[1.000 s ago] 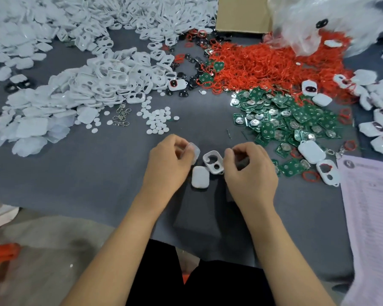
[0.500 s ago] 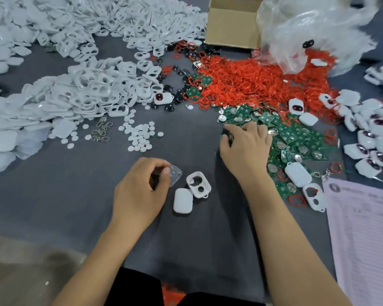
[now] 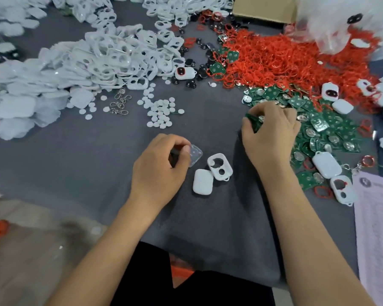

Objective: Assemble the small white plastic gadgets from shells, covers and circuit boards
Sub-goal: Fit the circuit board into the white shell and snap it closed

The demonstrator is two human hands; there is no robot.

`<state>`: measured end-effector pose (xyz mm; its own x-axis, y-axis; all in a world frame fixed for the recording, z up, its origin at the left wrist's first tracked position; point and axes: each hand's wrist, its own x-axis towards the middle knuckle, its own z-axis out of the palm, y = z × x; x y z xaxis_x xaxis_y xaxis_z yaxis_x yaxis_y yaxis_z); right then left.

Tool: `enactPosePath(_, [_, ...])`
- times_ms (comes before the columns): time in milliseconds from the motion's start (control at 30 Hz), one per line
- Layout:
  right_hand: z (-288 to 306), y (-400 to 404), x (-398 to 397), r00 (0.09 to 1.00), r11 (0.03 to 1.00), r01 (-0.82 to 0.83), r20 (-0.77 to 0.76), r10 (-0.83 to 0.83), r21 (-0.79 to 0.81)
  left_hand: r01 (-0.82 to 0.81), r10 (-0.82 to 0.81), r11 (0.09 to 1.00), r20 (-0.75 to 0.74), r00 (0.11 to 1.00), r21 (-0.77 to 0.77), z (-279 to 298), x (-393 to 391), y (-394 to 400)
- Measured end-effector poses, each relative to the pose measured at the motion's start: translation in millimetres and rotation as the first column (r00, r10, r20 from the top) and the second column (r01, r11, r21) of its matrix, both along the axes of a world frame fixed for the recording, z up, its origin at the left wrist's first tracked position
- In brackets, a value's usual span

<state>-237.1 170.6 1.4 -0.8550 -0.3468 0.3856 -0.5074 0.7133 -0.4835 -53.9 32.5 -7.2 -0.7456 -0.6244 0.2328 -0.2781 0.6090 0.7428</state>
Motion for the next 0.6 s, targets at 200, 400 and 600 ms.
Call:
enactPosePath(200, [10.8,-6.2,1.9,0.989,0.944,-0.075,-0.145,0.029,-0.321,-0.048,0.026,0.992,-0.184,0.983,-0.116,16.4,-16.7,-12.3])
enactPosePath(400, [2.7,-5.7,0.4,0.98,0.939,-0.121,-0.188,0.062,-0.323,-0.002,0.003,0.979,0.004,1.0,-0.203,37.9,-90.7,-67.1])
enactPosePath(600, [1.2,-10.5,-6.8,0.986,0.954,-0.102,-0.156,0.059,-0.282,0.114,-0.025,0.91,0.223,0.975,-0.398,20.8,-136.2,-87.6])
